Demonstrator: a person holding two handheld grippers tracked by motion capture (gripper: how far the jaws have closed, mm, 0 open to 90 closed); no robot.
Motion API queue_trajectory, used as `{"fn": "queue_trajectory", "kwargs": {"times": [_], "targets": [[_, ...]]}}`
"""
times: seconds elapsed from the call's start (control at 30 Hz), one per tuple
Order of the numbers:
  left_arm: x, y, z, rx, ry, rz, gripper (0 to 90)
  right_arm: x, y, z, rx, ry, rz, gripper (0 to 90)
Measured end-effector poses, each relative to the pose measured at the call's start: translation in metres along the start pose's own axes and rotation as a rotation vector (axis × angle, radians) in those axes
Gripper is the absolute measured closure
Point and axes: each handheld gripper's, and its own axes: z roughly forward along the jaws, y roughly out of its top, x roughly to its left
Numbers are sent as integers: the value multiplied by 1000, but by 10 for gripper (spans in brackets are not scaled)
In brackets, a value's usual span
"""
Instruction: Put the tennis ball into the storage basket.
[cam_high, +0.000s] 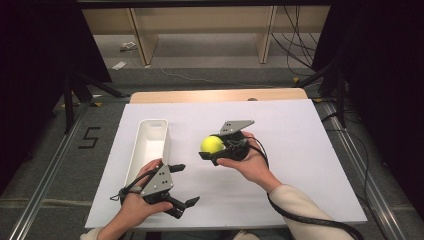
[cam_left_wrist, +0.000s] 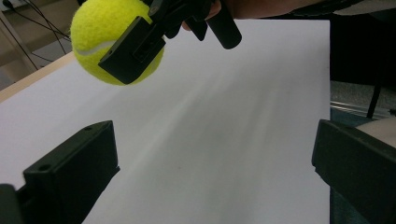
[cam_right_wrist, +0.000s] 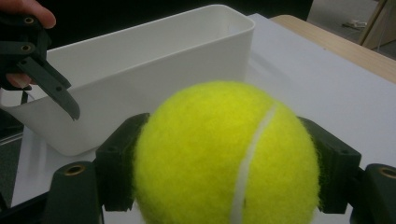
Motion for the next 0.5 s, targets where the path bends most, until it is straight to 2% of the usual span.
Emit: {"fn": "queue_trajectory", "kwargs": {"times": [0.5], "targets": [[0,0,0,-1,-1,0,0,1,1,3,5,7,-3,263]]}}
